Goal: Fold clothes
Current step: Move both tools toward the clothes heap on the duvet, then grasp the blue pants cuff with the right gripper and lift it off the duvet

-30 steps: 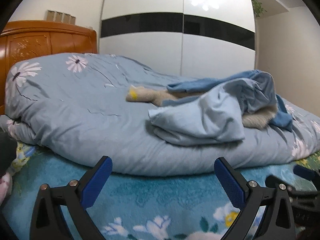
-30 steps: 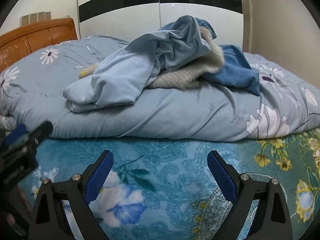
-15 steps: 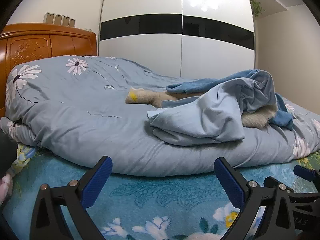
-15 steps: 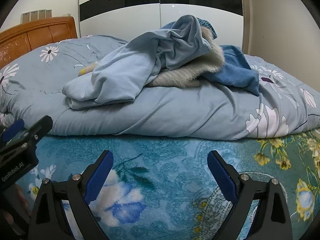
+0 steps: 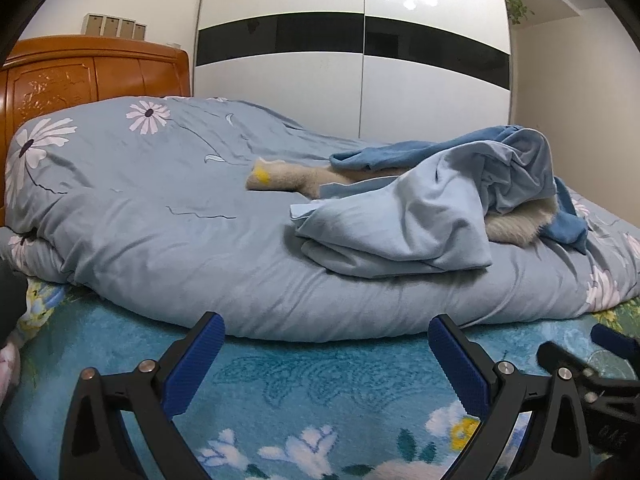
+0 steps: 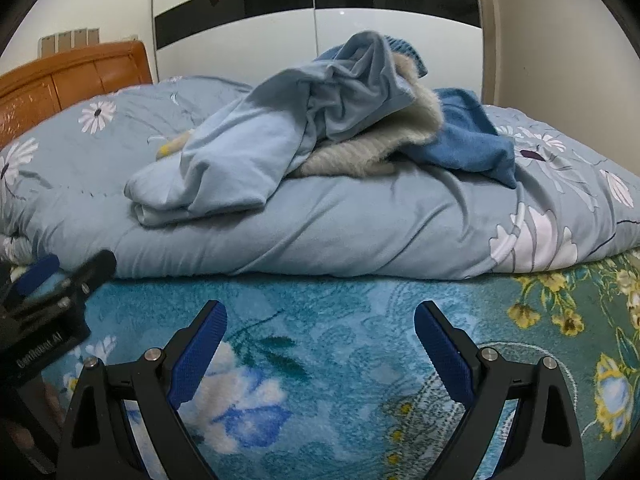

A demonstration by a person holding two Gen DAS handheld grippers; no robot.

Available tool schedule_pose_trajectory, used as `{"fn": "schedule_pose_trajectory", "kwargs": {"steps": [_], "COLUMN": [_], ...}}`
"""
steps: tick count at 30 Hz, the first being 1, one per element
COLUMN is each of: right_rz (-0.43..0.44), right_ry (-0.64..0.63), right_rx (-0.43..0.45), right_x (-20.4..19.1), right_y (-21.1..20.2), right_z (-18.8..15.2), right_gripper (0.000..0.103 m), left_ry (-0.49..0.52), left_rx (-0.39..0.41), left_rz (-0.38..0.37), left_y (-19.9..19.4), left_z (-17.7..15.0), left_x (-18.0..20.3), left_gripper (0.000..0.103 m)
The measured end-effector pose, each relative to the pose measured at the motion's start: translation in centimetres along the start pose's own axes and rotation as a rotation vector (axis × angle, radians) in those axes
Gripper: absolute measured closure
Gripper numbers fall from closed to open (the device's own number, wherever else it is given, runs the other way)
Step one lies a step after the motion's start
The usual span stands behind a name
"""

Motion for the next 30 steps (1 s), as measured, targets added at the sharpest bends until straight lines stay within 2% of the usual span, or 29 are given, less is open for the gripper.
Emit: {"fn": "schedule_pose_trajectory", "kwargs": {"steps": [5,6,9,12,16,19,23,24,26,27,29,30], "right_rz": [0.115,0.116,0.108,0.175,0.110,0.094,0.083,0.078,0.085,0.090,0.101,0.106], "right_ry": [-0.009,-0.028,-0.076,-0.087,-0.114,-0.133,-0.095,-0.070,-0.026,-0.007,0.037,0.060], "right_rx": [0.033,0.042,0.047,0.079,0.114,0.025,-0.145,-0.177,-0.234,-0.260,-0.297,-0.312], "right_x": [-0.3,-0.3,-0.1,0.6,2.3,2.9,3.3,3.5,4.0,4.2,4.4,4.5], "right_y": [-1.3,-1.3,-0.8,-0.5,1.6,5.3,10.3,11.1,12.2,12.7,13.2,13.4], "right_z": [1.3,1.9,4.8,10.7,20.9,25.6,27.2,27.0,26.2,25.9,25.6,25.6], "right_gripper": [0.006,0.000,0.000,0.000,0.000,0.000,0.001,0.005,0.028,0.047,0.049,0.055], "left_ry": [0.049,0.062,0.067,0.044,0.015,0.000,0.019,0.026,0.033,0.032,0.021,0.013], "left_rx": [-0.016,-0.017,-0.030,-0.038,-0.064,-0.075,-0.103,-0.120,-0.142,-0.145,-0.146,-0.149], "left_rz": [-0.037,-0.031,-0.063,-0.090,-0.090,-0.096,-0.116,-0.118,-0.126,-0.125,-0.121,-0.124], "left_y": [0.4,0.4,0.4,0.3,0.5,0.4,0.4,0.5,0.8,0.8,0.8,0.8], "left_z": [0.5,0.6,0.9,1.4,1.8,2.0,2.1,2.1,1.9,1.9,2.0,2.0], "left_x": [0.5,0.5,0.2,-0.5,-1.6,-2.1,-2.0,-1.9,-1.8,-1.8,-2.0,-2.1], "left_gripper": [0.000,0.000,0.000,0.000,0.000,0.000,0.000,0.000,0.000,0.000,0.000,0.000]}}
Point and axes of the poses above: each gripper's, at about its wrist camera, not at the fingertips, and y roughly the way its jaws point, x to its right, z to its top, the point moved 5 cm from there along y, roughly the way its jaws point, and after that the axes turned 6 degrees about y, right-handed, at the moved point
